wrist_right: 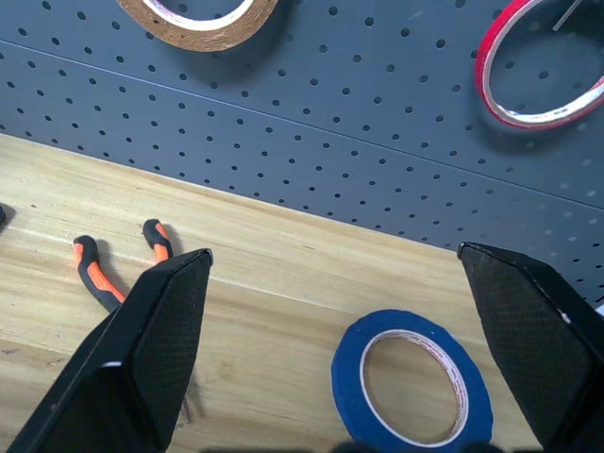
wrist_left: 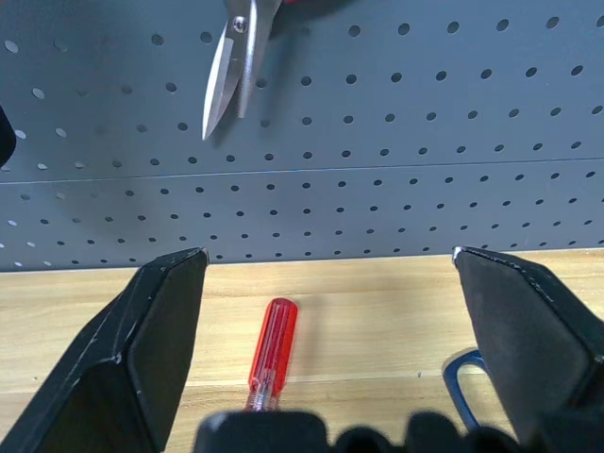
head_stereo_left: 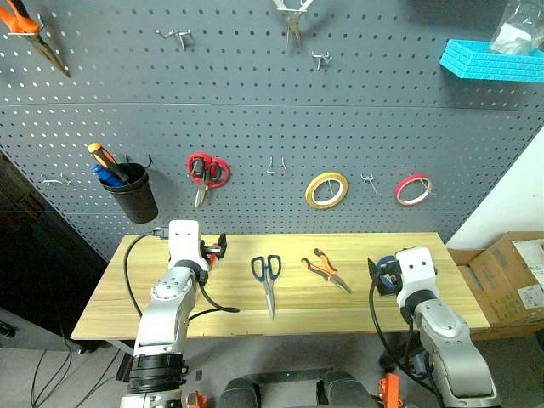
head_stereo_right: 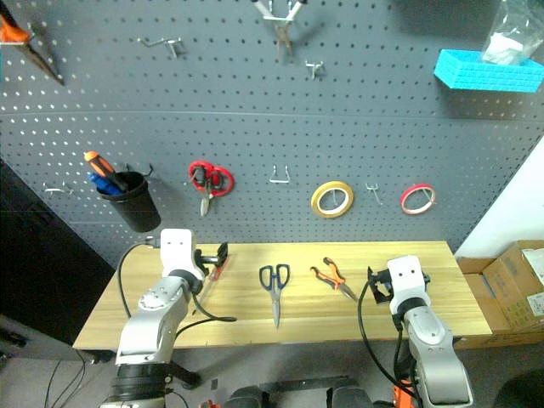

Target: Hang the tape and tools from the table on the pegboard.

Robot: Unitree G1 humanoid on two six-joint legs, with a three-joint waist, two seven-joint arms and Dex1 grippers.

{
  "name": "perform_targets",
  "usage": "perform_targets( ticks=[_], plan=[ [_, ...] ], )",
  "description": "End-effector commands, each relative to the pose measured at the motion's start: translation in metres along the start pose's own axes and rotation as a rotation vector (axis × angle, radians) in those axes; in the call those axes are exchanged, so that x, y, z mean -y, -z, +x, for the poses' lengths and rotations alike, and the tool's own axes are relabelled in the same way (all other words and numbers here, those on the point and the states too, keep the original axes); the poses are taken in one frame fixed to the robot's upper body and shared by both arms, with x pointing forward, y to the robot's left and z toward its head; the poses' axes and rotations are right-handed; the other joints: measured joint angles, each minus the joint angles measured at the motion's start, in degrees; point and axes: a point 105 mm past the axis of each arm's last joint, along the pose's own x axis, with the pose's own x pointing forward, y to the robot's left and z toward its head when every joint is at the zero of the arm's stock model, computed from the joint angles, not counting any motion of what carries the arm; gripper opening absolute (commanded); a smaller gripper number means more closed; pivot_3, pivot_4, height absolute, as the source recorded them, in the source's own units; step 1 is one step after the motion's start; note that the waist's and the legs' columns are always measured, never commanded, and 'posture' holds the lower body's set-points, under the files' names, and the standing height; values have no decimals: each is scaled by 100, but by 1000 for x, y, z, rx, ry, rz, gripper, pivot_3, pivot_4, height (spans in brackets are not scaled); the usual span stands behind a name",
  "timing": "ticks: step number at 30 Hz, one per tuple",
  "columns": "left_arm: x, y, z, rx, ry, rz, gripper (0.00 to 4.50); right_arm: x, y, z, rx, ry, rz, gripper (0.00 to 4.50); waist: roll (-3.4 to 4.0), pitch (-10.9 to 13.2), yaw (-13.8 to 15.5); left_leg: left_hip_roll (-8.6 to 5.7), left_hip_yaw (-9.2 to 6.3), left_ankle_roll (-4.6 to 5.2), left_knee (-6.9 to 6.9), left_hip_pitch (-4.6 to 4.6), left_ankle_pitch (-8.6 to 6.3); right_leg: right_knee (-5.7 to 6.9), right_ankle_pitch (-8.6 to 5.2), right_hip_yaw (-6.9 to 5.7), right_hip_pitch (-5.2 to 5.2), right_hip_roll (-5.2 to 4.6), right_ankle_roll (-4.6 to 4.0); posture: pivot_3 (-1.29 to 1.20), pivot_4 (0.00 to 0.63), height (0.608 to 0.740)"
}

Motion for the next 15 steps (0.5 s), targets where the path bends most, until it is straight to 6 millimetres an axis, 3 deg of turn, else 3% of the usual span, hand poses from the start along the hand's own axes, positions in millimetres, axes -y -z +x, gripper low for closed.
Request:
perform_targets(
  ticks=[1,15],
  plan=[
    [2,-16,-2,61,18,-5,4468,5,-15,-2,53,11,-3,4500,0,1,0,0,0,0,0,0,0,0,0,0,0,0,0,-13,51,740],
    [0,-14,-5,51,2,-1,4468,5,-16,-3,51,-6,-25,4500,-7,67,2,0,-1,0,-1,0,-1,-2,0,-1,-9,-3,0,-1,74,740]
  ],
)
